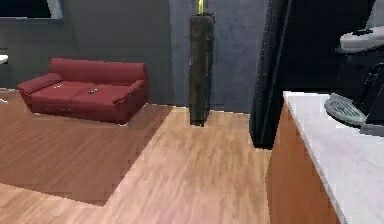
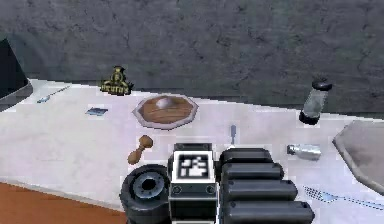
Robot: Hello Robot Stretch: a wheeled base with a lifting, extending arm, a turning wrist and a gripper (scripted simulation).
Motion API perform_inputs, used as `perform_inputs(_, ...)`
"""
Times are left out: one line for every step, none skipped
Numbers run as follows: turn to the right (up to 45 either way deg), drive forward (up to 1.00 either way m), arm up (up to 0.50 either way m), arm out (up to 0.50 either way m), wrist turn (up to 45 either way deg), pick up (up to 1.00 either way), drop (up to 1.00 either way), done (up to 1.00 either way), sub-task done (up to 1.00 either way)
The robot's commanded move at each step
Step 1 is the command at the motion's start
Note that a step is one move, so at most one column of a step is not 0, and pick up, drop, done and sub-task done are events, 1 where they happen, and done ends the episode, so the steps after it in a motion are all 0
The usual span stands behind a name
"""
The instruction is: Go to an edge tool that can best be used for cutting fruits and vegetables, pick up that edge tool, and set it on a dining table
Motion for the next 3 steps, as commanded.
perform_inputs(-45.0,0.00,0.00,0.00,0.0,0.00,0.00,0.00,0.00)
perform_inputs(-6.0,0.00,0.00,0.00,0.0,0.00,0.00,0.00,0.00)
perform_inputs(0.0,1.00,0.00,0.00,0.0,0.00,0.00,0.00,0.00)
